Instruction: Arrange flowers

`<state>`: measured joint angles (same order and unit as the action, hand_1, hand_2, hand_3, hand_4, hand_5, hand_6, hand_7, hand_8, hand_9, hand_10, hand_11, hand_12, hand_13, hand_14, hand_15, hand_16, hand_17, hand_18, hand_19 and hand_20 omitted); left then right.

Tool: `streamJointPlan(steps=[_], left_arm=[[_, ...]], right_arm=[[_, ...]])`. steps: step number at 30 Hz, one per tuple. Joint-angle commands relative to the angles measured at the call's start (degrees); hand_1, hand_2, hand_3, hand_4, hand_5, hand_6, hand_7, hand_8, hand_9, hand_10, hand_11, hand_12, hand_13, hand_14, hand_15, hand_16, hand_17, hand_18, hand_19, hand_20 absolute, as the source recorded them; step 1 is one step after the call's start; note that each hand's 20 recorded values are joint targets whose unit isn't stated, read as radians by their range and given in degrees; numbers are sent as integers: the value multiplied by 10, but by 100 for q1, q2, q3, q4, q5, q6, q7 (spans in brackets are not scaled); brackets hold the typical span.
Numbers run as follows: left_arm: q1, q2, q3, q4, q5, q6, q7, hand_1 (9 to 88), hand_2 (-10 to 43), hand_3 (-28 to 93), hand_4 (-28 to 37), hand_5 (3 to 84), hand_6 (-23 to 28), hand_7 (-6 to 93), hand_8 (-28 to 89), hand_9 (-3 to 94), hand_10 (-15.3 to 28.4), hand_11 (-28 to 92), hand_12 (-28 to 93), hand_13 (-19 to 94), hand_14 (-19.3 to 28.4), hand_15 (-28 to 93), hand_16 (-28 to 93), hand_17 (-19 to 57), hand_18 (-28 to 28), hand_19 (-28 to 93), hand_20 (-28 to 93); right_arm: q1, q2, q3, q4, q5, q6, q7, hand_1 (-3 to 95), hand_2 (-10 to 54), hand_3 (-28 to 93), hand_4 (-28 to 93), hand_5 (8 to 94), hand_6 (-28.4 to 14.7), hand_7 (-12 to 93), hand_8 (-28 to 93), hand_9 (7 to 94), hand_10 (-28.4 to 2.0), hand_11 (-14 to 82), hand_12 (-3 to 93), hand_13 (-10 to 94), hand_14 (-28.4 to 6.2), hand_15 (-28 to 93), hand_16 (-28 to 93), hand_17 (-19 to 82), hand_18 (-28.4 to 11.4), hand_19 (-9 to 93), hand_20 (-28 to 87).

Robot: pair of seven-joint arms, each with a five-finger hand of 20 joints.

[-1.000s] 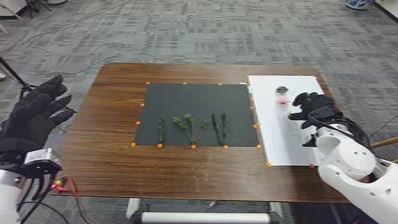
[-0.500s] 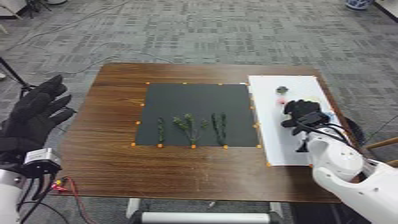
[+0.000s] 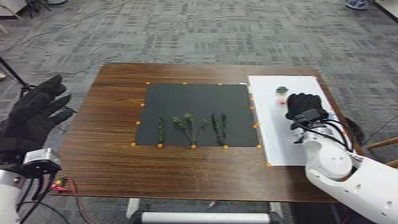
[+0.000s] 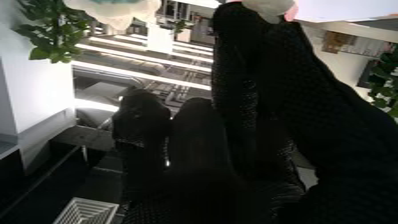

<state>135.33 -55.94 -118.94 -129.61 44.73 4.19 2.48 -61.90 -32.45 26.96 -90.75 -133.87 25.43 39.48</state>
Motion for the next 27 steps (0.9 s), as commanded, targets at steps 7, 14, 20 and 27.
streamJointPlan(steps=[7,14,20,27], left_arm=[[42,-75,-25,-68,0,38,-7,249,-82,697,-280,209,11,161,-75,150,88,138,212,54,121,334,-21,-134,197,376,89],[37,-67,-21,-66,-5,50,0,250,-81,696,-280,210,12,161,-75,151,88,136,211,53,121,334,-21,-134,197,376,89],[45,-77,-25,-72,-4,42,2,250,-82,697,-280,210,11,160,-75,150,87,137,212,53,121,335,-21,-135,197,376,89],[27,-71,-12,-68,2,57,-6,250,-82,696,-281,210,11,160,-74,151,87,138,212,53,121,337,-21,-134,197,376,90]], right_arm=[[-172,106,449,-405,36,-789,11,398,-95,829,-283,615,31,355,-49,703,-65,227,320,754,-40,889,341,397,-203,932,530],[-245,72,634,-425,258,-1238,-11,323,-95,872,-283,570,-13,258,-144,603,-100,259,233,722,-50,890,335,368,-211,919,531],[-355,-32,851,-423,331,-1807,43,320,-95,864,-283,595,-11,253,-138,624,-100,261,231,722,-50,892,326,369,-213,918,532],[-383,-98,881,-381,390,-1839,-54,338,-95,860,-283,657,16,296,-141,700,-86,290,238,745,-40,887,322,390,-207,927,526]])
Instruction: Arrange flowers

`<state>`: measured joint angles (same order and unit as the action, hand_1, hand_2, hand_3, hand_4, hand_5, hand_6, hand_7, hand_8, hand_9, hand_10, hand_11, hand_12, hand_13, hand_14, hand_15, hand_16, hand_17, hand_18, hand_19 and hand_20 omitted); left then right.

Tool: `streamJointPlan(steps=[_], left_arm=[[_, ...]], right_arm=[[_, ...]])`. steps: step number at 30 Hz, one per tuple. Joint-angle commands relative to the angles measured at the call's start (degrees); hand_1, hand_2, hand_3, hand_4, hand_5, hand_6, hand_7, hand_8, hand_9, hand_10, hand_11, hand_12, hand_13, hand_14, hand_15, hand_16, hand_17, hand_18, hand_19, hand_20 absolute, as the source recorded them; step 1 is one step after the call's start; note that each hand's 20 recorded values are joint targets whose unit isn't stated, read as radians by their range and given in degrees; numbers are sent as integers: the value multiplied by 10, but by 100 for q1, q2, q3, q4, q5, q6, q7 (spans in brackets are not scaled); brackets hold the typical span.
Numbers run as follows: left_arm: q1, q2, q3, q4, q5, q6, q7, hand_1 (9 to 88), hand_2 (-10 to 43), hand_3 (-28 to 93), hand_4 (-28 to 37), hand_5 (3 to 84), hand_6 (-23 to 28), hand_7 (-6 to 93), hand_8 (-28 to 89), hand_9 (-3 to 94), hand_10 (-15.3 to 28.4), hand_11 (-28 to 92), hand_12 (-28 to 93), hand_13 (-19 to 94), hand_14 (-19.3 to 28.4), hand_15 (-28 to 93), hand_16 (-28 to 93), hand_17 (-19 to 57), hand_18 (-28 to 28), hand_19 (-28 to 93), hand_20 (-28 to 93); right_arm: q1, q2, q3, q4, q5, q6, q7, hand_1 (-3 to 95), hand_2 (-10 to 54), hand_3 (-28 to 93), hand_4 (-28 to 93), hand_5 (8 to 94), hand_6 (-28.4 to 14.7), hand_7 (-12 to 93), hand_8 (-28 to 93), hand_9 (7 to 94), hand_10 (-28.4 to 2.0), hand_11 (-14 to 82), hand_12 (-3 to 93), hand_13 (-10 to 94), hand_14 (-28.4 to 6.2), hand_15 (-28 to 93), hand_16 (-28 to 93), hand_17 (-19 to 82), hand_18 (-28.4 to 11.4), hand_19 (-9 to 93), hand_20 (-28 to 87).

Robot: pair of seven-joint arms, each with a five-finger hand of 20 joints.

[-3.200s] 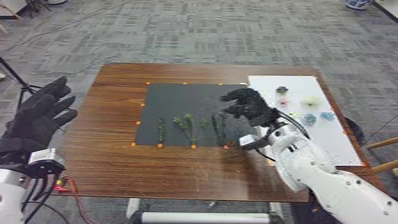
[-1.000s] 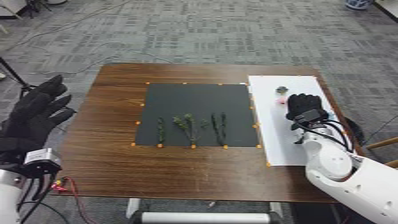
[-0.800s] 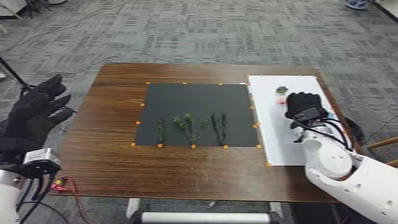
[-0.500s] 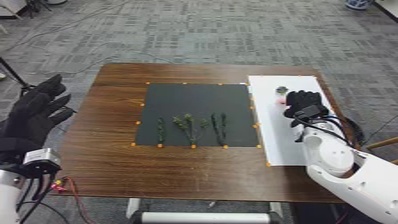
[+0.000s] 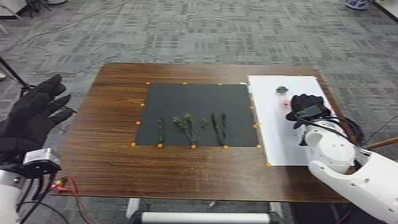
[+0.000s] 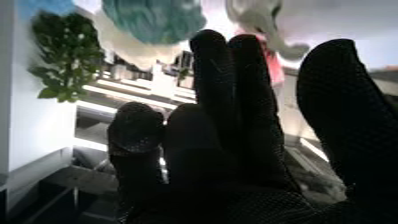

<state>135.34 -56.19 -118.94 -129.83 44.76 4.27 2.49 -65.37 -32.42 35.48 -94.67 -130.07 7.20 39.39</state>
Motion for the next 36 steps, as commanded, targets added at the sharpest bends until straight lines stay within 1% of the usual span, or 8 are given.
streamJointPlan(steps=[1,6,15,18,24,26,30,36], left_arm=[[39,-52,-21,-52,-6,48,-2,250,-82,696,-281,210,11,160,-74,151,87,138,212,53,121,337,-22,-134,197,376,89],[7,-27,-27,-52,-10,54,0,250,-81,696,-280,210,11,161,-74,150,89,137,211,53,121,337,-22,-134,197,376,89],[-2,13,-58,-70,-8,20,-22,250,-80,697,-280,210,11,161,-75,151,88,138,211,53,121,337,-22,-134,197,376,89],[-17,96,-95,-71,-24,15,-27,250,-80,697,-280,211,11,162,-75,151,88,138,211,54,121,335,-23,-134,197,376,89],[-341,649,-137,111,-28,-154,-303,251,-80,696,-281,213,12,159,-76,152,88,137,210,54,122,334,-23,-134,198,376,89],[-535,834,-88,185,76,-231,-426,252,-78,695,-281,212,11,159,-75,152,88,137,210,54,121,334,-22,-134,198,376,89],[-857,1147,69,345,-61,-317,-518,253,-77,693,-280,211,11,160,-74,150,88,138,211,53,121,334,-22,-135,198,376,89],[-1367,1598,310,595,-82,-421,-643,252,-76,694,-279,208,11,161,-74,146,87,137,212,51,121,335,-21,-135,198,377,89]], right_arm=[[-21,-116,-8,42,-40,50,-70,349,-95,848,-283,660,15,307,-101,709,-80,284,256,748,-39,886,323,392,-207,928,524],[172,-99,-345,131,-212,682,3,482,-95,817,-282,735,29,409,14,850,-32,145,460,787,-31,879,332,435,-202,932,544],[536,-41,-683,73,-410,1478,75,491,-95,863,-282,772,21,420,31,878,-27,162,497,818,-23,882,336,466,-199,932,565],[697,-82,-763,-65,-413,1799,-29,492,-95,867,-283,775,18,420,37,880,-28,165,502,820,-22,881,338,471,-198,932,570],[2019,-659,-1727,-364,-192,2279,-374,492,-95,870,-282,778,15,414,40,878,-32,164,503,820,-22,881,343,469,-198,932,575],[2453,-960,-2091,-423,-110,2485,-516,492,-95,869,-282,777,15,416,42,879,-31,165,503,820,-22,881,345,469,-198,932,576],[2861,-1766,-2375,-355,93,2541,-948,493,-95,869,-282,777,15,415,41,879,-31,165,503,820,-22,881,346,468,-198,932,577],[3030,-2593,-2652,-410,430,2541,-1282,492,-95,870,-282,777,16,414,36,878,-30,164,503,817,-24,881,347,466,-198,932,577]])
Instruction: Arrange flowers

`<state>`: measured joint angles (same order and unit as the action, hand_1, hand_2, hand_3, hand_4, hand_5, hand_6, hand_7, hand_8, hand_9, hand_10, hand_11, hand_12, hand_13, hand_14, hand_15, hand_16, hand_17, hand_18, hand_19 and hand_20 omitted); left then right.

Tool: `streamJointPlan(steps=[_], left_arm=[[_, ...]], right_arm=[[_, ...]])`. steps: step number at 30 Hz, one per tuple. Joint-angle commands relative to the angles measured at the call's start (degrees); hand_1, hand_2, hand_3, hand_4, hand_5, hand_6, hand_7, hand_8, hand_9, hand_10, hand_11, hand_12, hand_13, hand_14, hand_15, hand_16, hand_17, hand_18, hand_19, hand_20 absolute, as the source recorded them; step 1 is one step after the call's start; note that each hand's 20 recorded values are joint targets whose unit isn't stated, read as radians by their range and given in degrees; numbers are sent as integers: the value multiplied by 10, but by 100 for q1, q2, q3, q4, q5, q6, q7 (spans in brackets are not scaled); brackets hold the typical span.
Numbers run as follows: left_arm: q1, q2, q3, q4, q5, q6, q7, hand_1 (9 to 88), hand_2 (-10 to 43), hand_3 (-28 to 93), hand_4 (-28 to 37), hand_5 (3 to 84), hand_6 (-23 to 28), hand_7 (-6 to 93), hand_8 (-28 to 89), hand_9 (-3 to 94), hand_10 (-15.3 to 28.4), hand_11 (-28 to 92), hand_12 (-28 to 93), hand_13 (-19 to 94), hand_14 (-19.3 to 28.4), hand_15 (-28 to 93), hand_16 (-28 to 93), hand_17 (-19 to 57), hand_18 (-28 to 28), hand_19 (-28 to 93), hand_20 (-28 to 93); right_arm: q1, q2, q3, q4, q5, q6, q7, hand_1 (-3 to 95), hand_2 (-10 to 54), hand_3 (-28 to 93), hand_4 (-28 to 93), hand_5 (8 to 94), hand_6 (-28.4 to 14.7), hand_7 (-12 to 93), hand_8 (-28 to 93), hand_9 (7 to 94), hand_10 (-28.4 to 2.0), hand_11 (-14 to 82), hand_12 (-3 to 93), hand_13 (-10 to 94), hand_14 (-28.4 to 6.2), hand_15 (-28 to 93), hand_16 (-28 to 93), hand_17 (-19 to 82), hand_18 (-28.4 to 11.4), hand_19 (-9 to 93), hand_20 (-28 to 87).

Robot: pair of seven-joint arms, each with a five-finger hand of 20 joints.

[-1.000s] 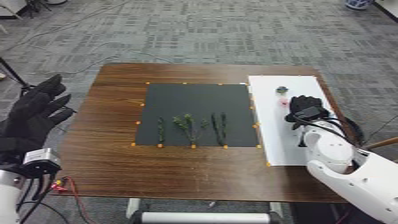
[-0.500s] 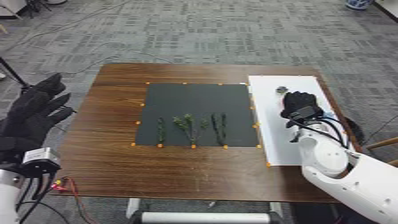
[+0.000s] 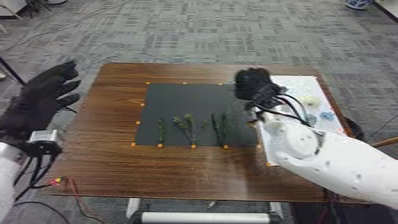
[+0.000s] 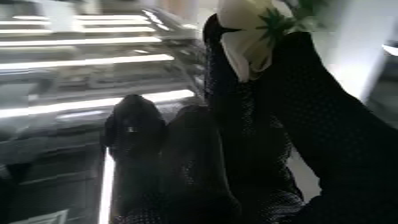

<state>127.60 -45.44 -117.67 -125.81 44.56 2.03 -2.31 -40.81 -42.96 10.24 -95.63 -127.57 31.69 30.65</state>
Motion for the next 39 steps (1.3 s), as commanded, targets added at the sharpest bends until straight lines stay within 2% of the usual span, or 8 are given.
streamJointPlan(steps=[1,8,9,13,17,21,29,39], left_arm=[[-760,621,279,265,-77,-232,-202,252,-75,693,-279,208,11,161,-74,145,87,136,212,51,121,335,-21,-135,197,377,89],[-1736,1099,898,606,-95,-456,-341,252,-76,694,-279,208,11,159,-74,146,88,134,214,50,121,334,-21,-135,198,378,89],[-2103,1160,1167,777,-97,-521,-365,252,-76,694,-279,208,11,159,-74,146,88,134,214,51,121,334,-21,-135,198,378,89],[-2662,1230,1657,833,-87,-581,-318,252,-75,693,-279,207,11,159,-74,145,88,134,215,50,121,335,-21,-136,198,379,89],[-3195,1192,2169,923,-76,-633,-246,251,-75,695,-279,206,11,160,-74,145,88,134,215,49,121,335,-21,-135,198,379,88],[-3488,1125,2464,977,-42,-656,-184,251,-74,694,-279,207,11,159,-74,145,87,133,215,49,122,335,-21,-136,198,379,88],[-3623,972,2666,985,18,-659,-81,251,-74,693,-279,207,11,158,-73,146,87,133,215,50,122,334,-21,-135,198,379,88],[-4122,738,3196,1213,30,-808,-123,250,-76,695,-278,209,11,156,-72,148,88,134,215,50,121,334,-22,-135,198,380,88]], right_arm=[[580,-1616,-189,-336,270,65,-402,492,-95,869,-282,777,16,415,36,878,-30,164,503,818,-23,881,347,466,-198,932,576],[215,-2261,-352,-120,265,-305,-659,494,-95,867,-282,778,15,415,33,880,-29,162,500,818,-22,883,345,469,-195,932,577],[47,-2434,-187,64,232,-455,-865,494,-95,866,-282,779,14,413,30,880,-29,161,500,818,-22,884,345,469,-195,932,577],[326,-2657,-895,259,247,-264,-533,496,-95,863,-283,781,15,412,22,881,-29,159,497,819,-20,885,343,469,-196,932,580],[620,-2913,-1427,648,290,-70,-344,496,-95,863,-283,782,15,412,15,882,-28,156,495,820,-20,886,342,469,-196,932,581],[702,-3108,-1597,1008,276,-21,-299,497,-95,860,-283,782,16,413,7,882,-28,153,493,820,-20,886,342,469,-196,932,582],[782,-3415,-1657,1520,85,114,-175,500,-95,853,-283,781,16,414,1,882,-27,148,488,821,-21,887,341,470,-196,932,582],[215,-3638,-1129,1871,-127,-151,-274,505,-95,844,-283,784,17,407,-20,884,-28,144,481,820,-21,888,342,470,-196,932,583]])
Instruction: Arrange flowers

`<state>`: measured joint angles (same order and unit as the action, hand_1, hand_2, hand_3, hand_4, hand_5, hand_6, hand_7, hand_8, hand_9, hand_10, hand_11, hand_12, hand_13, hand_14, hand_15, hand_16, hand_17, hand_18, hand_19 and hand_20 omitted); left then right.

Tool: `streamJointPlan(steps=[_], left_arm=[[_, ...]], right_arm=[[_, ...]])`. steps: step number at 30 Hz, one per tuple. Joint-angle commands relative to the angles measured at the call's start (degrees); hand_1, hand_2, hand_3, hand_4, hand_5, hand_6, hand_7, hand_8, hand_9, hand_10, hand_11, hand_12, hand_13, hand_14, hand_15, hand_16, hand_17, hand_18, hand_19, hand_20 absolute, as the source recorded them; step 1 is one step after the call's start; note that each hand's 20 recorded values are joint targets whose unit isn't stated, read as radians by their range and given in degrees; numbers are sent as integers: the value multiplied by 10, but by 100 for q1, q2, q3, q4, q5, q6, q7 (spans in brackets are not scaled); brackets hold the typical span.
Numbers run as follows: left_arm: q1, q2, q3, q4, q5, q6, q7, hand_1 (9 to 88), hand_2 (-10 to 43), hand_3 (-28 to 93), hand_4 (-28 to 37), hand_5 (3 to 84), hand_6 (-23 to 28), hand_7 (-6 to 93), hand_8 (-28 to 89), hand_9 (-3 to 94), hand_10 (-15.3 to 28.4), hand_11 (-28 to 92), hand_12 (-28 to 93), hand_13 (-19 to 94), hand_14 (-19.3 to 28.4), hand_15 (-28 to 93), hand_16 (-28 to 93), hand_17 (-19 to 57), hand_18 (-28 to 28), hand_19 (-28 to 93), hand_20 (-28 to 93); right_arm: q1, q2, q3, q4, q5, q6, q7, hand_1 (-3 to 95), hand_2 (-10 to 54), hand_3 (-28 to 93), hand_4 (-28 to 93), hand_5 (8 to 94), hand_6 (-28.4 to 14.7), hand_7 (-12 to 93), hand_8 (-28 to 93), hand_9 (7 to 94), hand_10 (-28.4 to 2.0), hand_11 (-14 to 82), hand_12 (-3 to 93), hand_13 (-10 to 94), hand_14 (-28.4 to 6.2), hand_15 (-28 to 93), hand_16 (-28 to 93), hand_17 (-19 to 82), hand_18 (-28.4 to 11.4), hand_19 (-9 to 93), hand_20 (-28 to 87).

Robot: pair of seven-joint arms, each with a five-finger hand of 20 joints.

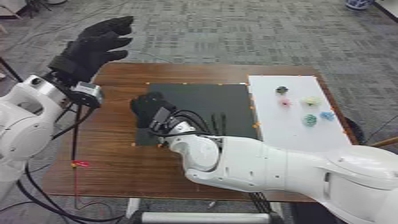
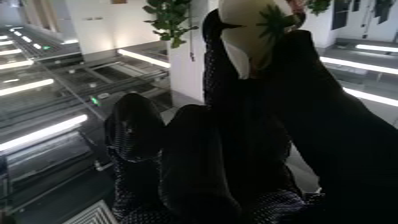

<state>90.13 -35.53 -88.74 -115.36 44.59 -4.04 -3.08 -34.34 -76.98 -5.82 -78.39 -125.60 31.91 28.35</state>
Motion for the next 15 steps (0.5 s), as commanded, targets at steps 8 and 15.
streamJointPlan(steps=[8,15], left_arm=[[-545,-321,457,242,25,-289,-48,251,-75,693,-279,209,11,155,-72,147,88,136,214,50,121,333,-21,-135,197,380,88],[-591,-348,513,270,16,-355,-61,251,-75,693,-278,209,11,157,-72,147,88,135,213,51,121,333,-21,-135,197,379,88]], right_arm=[[-531,-292,433,184,-377,-194,49,509,-95,835,-283,782,25,413,-37,883,-27,137,474,819,-20,887,342,469,-196,932,582],[-653,-351,407,190,-460,-276,-32,511,-95,832,-283,782,26,415,-42,885,-27,136,473,819,-21,887,342,469,-195,932,581]])
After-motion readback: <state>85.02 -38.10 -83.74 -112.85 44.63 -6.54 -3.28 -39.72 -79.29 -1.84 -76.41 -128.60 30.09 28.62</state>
